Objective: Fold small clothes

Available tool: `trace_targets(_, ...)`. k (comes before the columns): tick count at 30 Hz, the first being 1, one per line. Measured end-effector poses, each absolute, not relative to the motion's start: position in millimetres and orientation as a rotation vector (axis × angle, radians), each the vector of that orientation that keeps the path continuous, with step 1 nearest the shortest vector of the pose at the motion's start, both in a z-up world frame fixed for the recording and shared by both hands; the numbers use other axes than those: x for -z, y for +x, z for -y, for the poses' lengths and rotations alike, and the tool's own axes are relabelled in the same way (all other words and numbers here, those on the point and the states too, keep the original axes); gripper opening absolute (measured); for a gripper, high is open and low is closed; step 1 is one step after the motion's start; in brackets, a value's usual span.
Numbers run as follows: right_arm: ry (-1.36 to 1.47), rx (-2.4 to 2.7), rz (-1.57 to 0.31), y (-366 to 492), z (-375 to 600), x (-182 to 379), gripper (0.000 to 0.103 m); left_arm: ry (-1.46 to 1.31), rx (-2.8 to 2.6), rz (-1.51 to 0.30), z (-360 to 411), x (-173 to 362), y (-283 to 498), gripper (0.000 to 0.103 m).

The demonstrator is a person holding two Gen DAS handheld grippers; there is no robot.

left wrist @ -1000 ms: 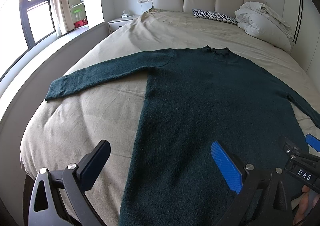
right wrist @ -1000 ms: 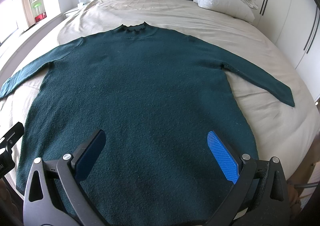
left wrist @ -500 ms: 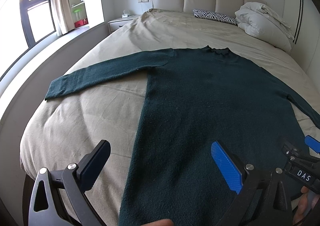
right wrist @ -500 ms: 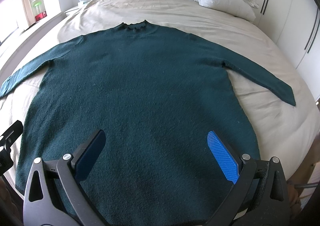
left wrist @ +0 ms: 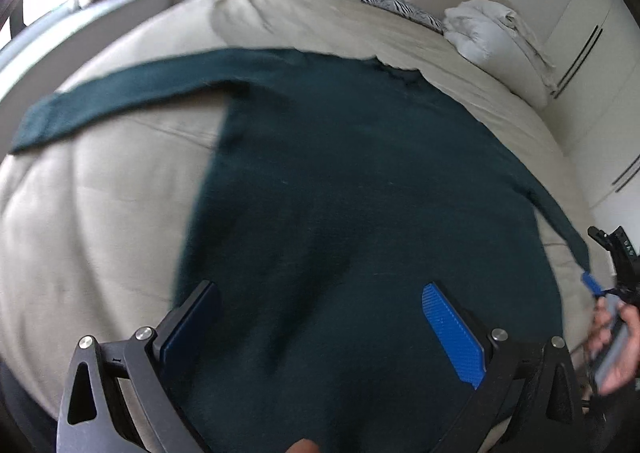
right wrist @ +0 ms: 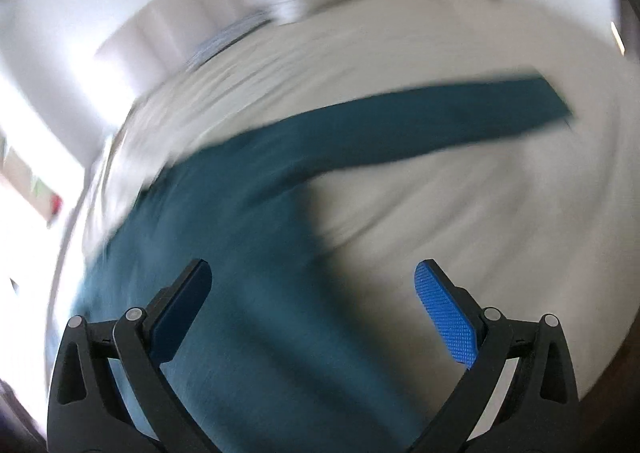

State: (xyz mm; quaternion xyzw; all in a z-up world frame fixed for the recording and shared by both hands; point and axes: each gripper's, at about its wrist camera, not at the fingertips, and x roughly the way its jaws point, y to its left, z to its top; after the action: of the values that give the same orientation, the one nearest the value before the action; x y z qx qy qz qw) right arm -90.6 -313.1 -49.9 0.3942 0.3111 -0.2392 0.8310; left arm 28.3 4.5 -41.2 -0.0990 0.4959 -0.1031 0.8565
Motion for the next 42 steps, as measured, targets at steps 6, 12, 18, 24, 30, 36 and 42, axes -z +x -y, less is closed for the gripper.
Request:
trace_targets(6, 1.214, 0.598, -0.455, -138, 441, 99, 0.095, -0.128, 0.217, -0.952, 21, 38, 44, 0.103)
trace_targets(12, 1.318, 0.600, -0.329, -134, 498, 115, 0.087, -0.127, 0.217, -1.030, 35, 43, 72, 0.103)
trace_targets(18, 1.364, 0.634, -0.309, -121, 553, 124, 0.046, -0.246, 0.273, -1.078, 33, 57, 105, 0.103)
trace_targets(24, 1.227, 0.667, -0.399, -86, 568, 99, 0.008, -0.367, 0.367, -1.057, 32, 57, 135, 0.102)
trace_targets(30, 0.845, 0.445, -0.537, 23, 490, 22, 0.007, -0.515, 0.466, -1.018, 29, 50, 166, 0.100)
trace_targets(36, 0.421, 0.105, -0.667, 132, 303, -6, 0.007, -0.688, 0.521, -1.001, 22, 58, 188, 0.100)
trace_targets(42, 0.168, -0.041, -0.892, 164, 167, 64, 0.008, -0.820, 0.563, -1.052, 17, 83, 198, 0.100)
